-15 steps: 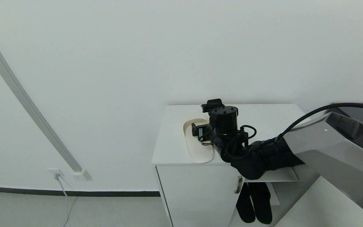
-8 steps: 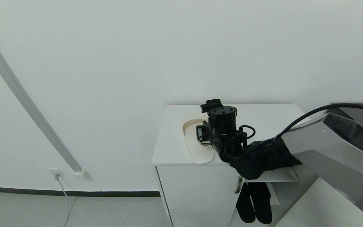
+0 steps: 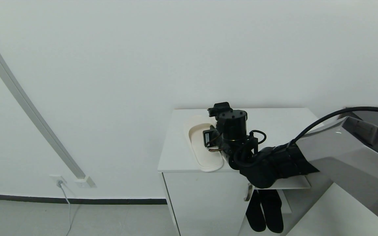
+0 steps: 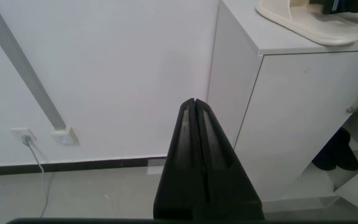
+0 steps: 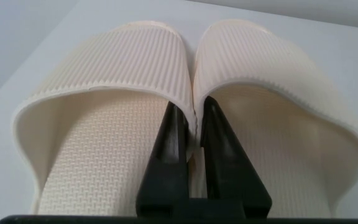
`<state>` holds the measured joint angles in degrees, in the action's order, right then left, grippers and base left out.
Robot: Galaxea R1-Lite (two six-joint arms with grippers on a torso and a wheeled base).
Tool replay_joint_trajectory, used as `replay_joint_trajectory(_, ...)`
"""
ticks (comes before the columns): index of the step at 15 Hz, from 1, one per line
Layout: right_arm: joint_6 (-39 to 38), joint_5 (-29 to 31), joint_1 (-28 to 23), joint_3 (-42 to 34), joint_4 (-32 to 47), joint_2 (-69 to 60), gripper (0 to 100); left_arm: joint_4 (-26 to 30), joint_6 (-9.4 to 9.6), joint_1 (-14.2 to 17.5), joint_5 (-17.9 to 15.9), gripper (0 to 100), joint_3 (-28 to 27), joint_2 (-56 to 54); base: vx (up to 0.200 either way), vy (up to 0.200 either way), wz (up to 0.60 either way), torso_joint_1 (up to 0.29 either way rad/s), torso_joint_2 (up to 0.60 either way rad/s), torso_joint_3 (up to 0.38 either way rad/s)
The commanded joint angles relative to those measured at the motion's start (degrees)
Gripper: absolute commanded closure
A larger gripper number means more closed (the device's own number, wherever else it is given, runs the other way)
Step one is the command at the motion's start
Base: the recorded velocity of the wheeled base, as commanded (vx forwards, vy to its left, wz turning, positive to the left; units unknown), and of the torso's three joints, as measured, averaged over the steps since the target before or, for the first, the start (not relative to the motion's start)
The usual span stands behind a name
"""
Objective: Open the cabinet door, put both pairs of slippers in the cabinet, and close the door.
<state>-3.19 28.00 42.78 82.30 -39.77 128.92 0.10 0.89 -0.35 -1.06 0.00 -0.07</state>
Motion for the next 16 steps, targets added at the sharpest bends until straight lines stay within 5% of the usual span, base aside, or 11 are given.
replay_joint_trajectory(1,-0.1,-0.1,0.1,-2.7,-0.8,-2.4,100,0.0,-0.01,0.0,0.0,100,0.0,0.1,0.0,0.0,0.0,0.0,0.0,0.0)
replay_joint_trajectory(16,-0.7,-8.3,5.7,-32.9,-4.6,-27.7,100,0.0,-0.01,0.0,0.0,100,0.0,0.1,0.0,0.0,0.0,0.0,0.0,0.0)
